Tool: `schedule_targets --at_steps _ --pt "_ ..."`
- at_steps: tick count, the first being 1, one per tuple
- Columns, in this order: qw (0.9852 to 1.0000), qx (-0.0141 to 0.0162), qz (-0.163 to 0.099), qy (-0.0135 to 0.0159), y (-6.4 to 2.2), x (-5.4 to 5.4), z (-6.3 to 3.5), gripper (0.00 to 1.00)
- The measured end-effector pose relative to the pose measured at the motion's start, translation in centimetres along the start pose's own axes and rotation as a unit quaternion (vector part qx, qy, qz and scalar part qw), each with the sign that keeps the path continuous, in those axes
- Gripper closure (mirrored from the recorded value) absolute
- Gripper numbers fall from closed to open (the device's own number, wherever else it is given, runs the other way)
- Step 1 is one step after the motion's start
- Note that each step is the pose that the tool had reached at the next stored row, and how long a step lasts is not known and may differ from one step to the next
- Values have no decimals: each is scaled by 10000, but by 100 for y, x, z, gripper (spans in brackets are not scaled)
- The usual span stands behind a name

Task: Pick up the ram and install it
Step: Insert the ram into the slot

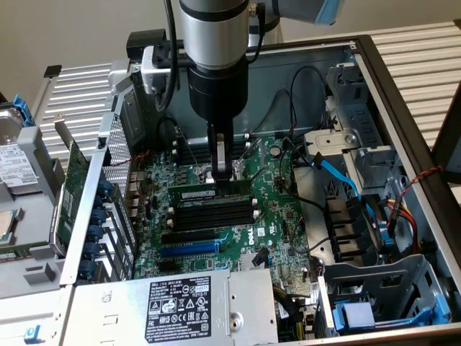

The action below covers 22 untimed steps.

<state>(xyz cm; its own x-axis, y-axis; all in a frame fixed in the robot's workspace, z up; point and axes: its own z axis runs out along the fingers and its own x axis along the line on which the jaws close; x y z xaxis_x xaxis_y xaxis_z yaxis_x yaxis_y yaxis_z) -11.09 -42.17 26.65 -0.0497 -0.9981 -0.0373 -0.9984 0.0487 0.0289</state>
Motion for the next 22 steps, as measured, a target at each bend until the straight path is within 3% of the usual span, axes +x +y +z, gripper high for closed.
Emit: schedule_targets --at_steps 4,10,15,20,22 --pt "10000 0 -23 12 0 1 22 88" --pt "10000 2 -21 61 -2 1 105 88" --pt "9999 3 -29 102 -9 -13 117 88" --pt "9999 0 -47 116 -10 -17 128 88" --pt "9999 -20 -47 115 -9 -18 134 88"
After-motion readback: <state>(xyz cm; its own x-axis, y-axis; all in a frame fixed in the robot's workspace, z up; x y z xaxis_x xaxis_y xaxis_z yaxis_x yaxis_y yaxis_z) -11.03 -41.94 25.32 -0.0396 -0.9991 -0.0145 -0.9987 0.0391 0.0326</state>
